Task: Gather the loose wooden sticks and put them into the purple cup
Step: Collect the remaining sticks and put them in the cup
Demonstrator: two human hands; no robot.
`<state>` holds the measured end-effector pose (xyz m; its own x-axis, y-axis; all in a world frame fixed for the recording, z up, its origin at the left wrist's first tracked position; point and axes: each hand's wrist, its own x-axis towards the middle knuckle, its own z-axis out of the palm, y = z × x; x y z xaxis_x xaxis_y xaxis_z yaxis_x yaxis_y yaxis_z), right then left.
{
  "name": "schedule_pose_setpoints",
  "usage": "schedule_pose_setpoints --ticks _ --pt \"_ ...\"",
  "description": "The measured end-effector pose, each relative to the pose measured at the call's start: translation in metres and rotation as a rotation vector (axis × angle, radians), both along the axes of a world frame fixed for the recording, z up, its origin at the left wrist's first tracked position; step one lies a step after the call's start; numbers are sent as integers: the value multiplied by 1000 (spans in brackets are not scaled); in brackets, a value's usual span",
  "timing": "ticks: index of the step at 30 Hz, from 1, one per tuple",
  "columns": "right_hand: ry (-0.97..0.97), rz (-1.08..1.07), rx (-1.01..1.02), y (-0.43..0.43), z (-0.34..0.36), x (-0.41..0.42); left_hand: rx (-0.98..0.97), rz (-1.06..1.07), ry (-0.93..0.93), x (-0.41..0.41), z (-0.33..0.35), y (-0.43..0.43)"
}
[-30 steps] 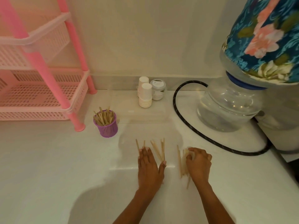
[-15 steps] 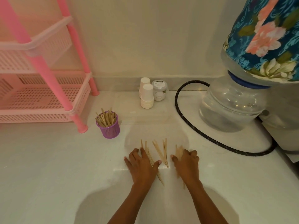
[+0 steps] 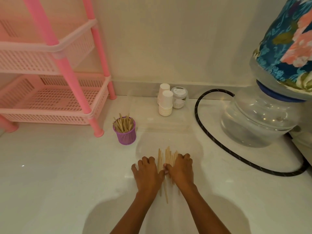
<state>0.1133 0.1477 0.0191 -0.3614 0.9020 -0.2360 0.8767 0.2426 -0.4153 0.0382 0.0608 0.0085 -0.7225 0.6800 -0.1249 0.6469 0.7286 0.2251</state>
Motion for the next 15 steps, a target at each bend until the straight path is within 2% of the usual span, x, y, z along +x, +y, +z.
schedule_pose_setpoints --ticks 15 --pt "-7 54 11 -7 -4 -25 -2 15 -152 -30 9 15"
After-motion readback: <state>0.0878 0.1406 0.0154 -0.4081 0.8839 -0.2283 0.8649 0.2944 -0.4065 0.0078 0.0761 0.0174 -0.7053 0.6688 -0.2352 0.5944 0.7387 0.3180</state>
